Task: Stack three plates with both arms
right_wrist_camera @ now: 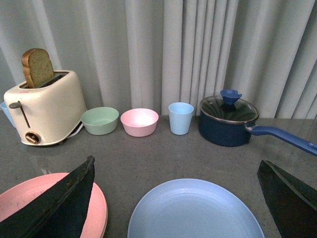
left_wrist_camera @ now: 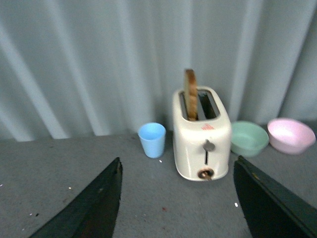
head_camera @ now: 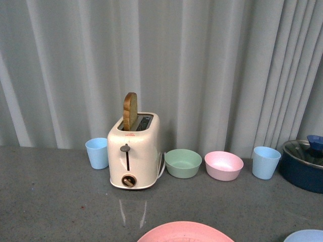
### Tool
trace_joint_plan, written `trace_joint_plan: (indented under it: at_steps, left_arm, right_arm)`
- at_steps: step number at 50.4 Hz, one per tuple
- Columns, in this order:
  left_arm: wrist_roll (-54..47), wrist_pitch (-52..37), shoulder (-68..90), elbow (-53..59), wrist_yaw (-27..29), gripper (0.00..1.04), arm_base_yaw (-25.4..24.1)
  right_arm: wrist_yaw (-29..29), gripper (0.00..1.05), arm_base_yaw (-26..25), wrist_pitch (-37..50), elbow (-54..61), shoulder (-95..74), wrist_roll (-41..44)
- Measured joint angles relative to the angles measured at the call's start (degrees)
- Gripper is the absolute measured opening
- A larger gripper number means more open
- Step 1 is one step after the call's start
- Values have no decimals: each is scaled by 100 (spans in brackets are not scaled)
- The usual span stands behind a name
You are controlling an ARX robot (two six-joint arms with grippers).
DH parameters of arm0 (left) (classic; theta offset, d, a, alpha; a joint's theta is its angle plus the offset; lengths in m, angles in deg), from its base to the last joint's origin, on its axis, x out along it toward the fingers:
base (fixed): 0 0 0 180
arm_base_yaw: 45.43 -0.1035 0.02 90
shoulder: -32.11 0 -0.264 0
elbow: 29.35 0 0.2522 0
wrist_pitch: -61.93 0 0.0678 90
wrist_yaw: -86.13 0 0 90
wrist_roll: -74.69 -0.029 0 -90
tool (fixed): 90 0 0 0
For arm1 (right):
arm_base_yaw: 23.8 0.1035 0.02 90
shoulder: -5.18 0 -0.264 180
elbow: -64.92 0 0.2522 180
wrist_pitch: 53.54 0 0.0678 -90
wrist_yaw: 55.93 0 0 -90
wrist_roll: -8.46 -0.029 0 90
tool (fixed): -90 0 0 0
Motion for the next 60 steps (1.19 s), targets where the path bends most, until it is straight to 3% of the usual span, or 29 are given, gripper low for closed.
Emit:
trace_joint_plan:
  at_steps: [14,25,60]
  left_arm:
    - [160,-177,-728,1121,-398,3,-315]
    - [223,-63,-1528,1746,-927,4,-909]
    - [236,1154,-3543,2352,-966,4,-916]
  right_arm:
    - [-2,97,0,0,0,0,0]
    - [-2,97,0,0,0,0,0]
    - [2,97,0,0,0,0,0]
